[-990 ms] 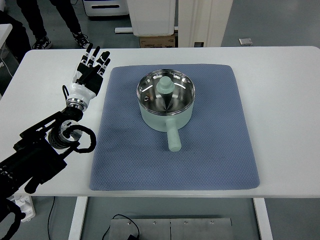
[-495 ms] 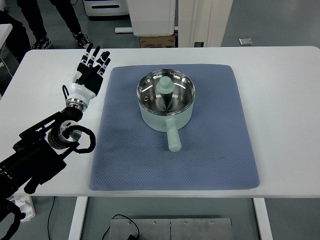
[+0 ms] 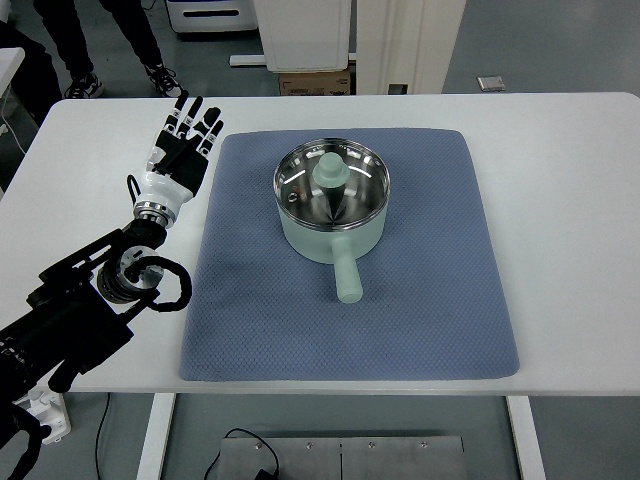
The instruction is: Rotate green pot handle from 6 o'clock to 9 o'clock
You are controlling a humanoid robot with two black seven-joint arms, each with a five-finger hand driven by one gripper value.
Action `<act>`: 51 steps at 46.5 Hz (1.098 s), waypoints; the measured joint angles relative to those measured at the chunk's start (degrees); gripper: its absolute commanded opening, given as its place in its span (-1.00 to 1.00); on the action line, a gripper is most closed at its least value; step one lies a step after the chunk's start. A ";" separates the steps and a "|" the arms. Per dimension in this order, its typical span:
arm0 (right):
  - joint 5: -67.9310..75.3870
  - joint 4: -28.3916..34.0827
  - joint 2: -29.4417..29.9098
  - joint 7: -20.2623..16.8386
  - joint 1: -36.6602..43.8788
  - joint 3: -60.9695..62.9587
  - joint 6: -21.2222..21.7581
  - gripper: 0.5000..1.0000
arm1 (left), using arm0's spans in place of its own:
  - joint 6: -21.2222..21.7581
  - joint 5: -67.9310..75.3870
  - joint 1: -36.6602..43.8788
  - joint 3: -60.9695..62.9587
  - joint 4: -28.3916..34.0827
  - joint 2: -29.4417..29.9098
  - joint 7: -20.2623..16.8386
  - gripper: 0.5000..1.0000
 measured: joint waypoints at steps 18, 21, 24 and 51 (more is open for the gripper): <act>0.00 0.00 0.00 0.00 0.01 0.03 0.02 1.00 | -1.76 0.15 0.00 -1.60 -0.56 1.25 0.00 1.00; 0.00 0.00 0.00 -0.01 0.00 0.02 0.02 1.00 | -2.64 0.27 0.00 -1.60 -0.58 1.43 0.00 1.00; 0.00 0.00 0.00 -0.02 0.00 0.02 0.02 1.00 | -3.06 0.42 -0.01 -1.60 -0.58 1.69 0.00 1.00; 0.00 -0.02 0.00 -0.03 0.00 0.03 0.02 1.00 | -9.32 7.03 -0.47 -1.50 -4.03 7.04 -0.02 1.00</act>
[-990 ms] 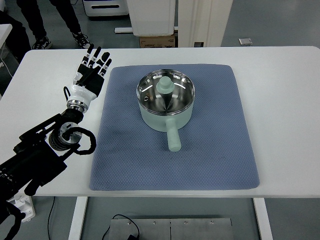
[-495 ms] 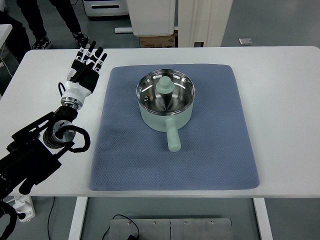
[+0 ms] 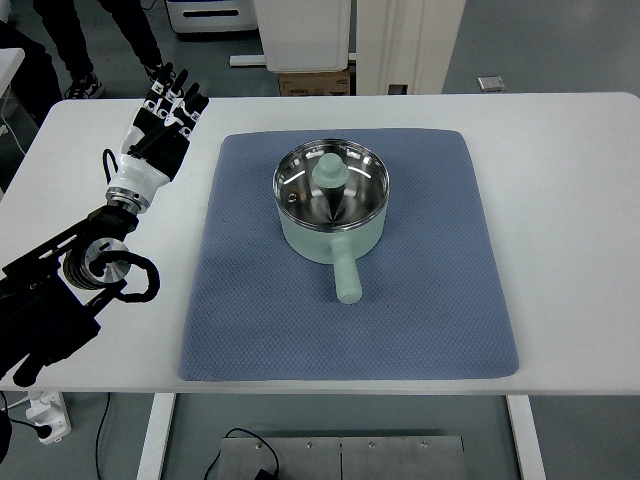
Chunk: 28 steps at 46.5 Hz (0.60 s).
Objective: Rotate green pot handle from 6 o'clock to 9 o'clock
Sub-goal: 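Raise the left hand up and away from the table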
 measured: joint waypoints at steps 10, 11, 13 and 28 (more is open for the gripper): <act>0.00 0.02 0.00 0.01 0.01 -0.01 0.00 1.00 | -0.54 3.53 -1.77 0.08 -7.35 5.79 0.00 1.00; 0.00 0.02 0.00 0.02 0.01 -0.02 0.00 1.00 | -0.49 4.22 -1.88 0.07 -7.89 6.19 0.00 1.00; 0.00 0.02 0.00 0.01 -0.01 -0.02 -0.01 1.00 | -0.40 6.07 -2.13 0.00 -9.21 7.07 0.00 1.00; 0.00 0.02 0.00 0.01 0.00 -0.03 -0.03 1.00 | 0.21 19.82 -5.22 -1.79 -14.34 9.73 0.02 1.00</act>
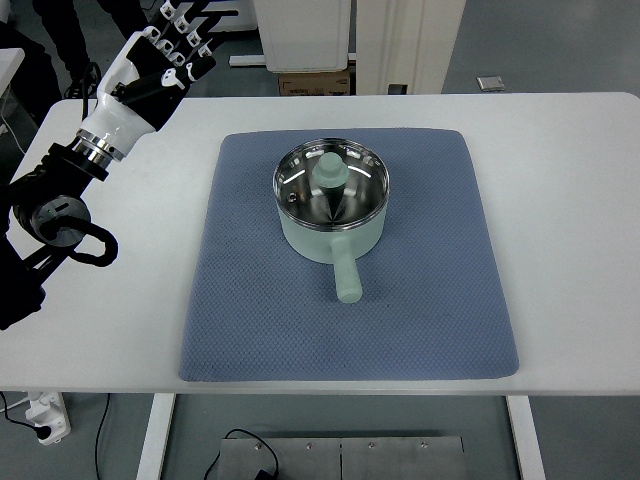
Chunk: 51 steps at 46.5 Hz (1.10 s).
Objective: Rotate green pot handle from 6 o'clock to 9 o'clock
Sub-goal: 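Raise the left hand up and away from the table, then swing the left hand over the green saucepan and lower it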
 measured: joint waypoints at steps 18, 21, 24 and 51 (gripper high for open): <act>0.00 0.00 0.00 0.00 0.00 0.02 0.03 1.00 | 2.22 17.96 -3.35 -2.21 -11.09 1.86 0.00 1.00; 0.00 0.00 0.00 0.00 0.00 0.01 0.03 1.00 | 2.01 18.53 -4.80 -1.89 -12.28 2.30 0.04 1.00; 0.00 0.00 0.00 0.00 0.00 0.01 0.03 1.00 | 1.58 20.30 -6.40 -1.16 -13.07 2.68 0.20 1.00; 0.00 0.00 0.00 0.01 0.01 0.02 0.01 1.00 | -2.27 49.78 -13.14 6.51 -18.11 3.90 0.61 1.00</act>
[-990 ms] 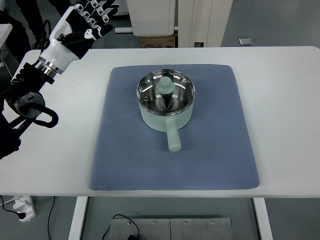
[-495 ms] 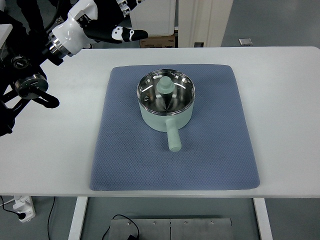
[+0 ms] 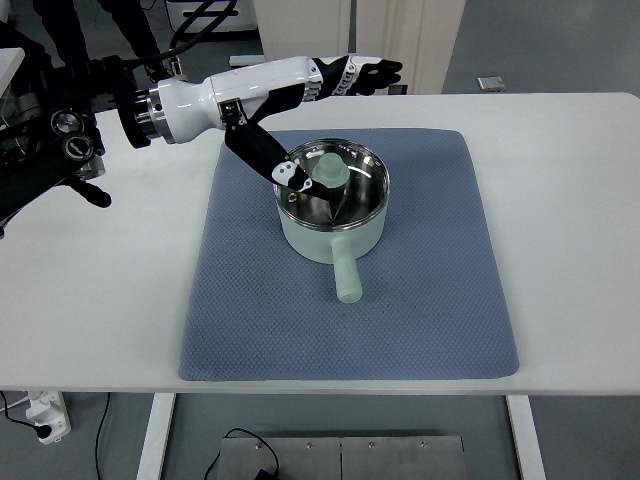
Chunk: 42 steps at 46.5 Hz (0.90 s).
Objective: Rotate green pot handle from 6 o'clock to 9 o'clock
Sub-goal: 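Swing the left hand over the green saucepan and lower it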
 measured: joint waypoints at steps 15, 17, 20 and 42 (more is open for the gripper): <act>0.00 0.00 0.00 -0.01 0.01 0.01 0.00 1.00 | -5.35 13.70 -3.81 3.00 -0.93 -1.57 0.05 1.00; 0.00 0.00 0.00 -0.01 -0.01 0.01 0.00 1.00 | -5.58 14.69 -4.22 3.19 -0.94 -2.21 0.04 1.00; 0.00 0.00 0.00 -0.01 0.01 0.00 0.00 1.00 | -5.74 16.26 -4.99 3.50 -0.93 -2.89 0.01 1.00; 0.00 0.00 0.00 -0.01 -0.01 0.00 0.02 1.00 | -6.54 27.38 -9.32 12.15 -0.89 -7.14 0.09 1.00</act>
